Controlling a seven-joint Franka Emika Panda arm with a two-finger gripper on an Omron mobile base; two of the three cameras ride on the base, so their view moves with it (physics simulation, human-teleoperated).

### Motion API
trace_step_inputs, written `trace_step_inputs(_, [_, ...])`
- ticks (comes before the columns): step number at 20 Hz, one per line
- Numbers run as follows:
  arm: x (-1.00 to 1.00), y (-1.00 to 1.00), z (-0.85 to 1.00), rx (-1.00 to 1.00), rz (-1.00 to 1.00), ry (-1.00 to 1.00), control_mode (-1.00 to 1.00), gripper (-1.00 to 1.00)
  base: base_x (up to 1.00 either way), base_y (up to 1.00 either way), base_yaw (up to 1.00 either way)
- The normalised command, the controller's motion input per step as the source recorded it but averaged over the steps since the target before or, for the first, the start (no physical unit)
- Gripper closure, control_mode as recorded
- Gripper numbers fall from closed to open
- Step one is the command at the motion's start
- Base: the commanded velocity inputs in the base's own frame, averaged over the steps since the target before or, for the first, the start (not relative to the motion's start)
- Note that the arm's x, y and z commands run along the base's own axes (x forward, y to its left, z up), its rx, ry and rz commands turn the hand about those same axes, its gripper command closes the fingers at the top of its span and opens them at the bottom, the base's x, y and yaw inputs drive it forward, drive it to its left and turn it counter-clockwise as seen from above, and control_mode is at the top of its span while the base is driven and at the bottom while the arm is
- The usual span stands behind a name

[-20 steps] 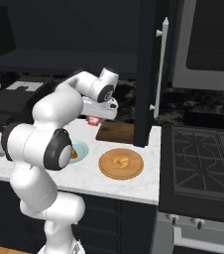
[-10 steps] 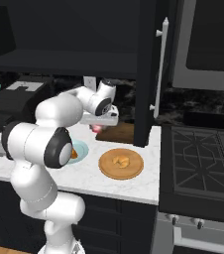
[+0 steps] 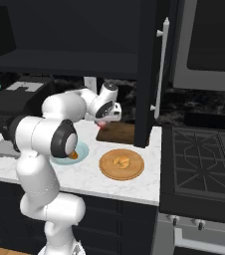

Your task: From the different types of pastries on the counter, select a croissant and place it on the cutting board. Then retrieve a jar of jam from the cabinet and place it alongside the croissant on the cutting board.

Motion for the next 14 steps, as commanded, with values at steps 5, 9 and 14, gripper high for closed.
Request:
trace_step_inputs(5, [0.25,-0.08,-0.51,-0.07,0.00,0.12,-1.00,1.00,0.00,0.00,0.00])
trace_step_inputs(9, [0.21,-0.08,-0.50,-0.05,0.01,0.10,-1.00,1.00,0.00,0.00,0.00])
trace_step_inputs(14, [0.44,-0.07,0.00,0.00,0.00,-0.01,-1.00,1.00,0.00,0.00,0.00])
